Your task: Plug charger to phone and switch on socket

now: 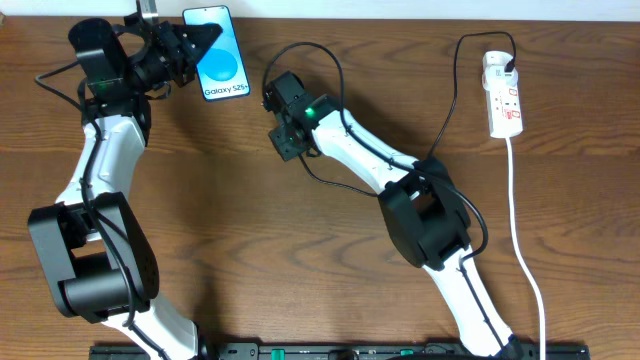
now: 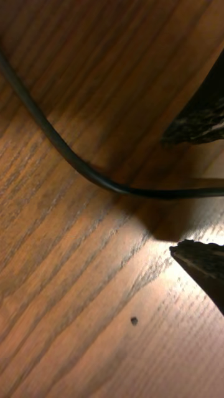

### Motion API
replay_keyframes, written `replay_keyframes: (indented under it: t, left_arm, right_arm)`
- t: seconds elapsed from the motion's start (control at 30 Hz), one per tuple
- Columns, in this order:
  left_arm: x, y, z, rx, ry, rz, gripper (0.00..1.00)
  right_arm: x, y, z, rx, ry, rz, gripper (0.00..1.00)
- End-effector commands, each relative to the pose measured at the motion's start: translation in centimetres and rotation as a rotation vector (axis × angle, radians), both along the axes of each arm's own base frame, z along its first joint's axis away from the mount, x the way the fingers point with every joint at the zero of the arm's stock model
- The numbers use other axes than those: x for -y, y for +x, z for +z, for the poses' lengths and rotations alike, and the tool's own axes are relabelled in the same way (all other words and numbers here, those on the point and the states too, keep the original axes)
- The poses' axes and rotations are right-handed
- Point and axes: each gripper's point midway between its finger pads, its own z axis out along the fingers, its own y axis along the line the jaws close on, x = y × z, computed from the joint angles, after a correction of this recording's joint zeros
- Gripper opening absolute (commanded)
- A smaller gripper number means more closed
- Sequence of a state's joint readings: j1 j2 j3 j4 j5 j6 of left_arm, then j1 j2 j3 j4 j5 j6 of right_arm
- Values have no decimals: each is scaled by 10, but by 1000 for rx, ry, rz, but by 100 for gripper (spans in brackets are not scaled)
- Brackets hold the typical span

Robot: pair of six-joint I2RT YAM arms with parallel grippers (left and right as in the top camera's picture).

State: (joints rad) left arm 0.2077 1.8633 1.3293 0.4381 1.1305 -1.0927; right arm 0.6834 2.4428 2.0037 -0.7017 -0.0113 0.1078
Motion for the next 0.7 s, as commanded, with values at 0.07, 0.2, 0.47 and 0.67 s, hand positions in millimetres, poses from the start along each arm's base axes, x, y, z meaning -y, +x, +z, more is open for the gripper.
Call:
replay_keyframes:
  t: [0.07,0.2,0.47,0.67]
  left_arm:
    - [-2,0,9,25,2,0,7]
    - [-2,0,9,25,2,0,7]
    - [-2,0,9,25,2,0,7]
    - [-2,0,9,25,2,0,7]
  right_arm:
    - [7,0,-17,19,-78,9,41]
    - [15,-5,-21,-5,-110,-7,20]
    - [24,-41,-11,-175,-95,-18,1]
    - [40,-82,2,-319,-149,86,2]
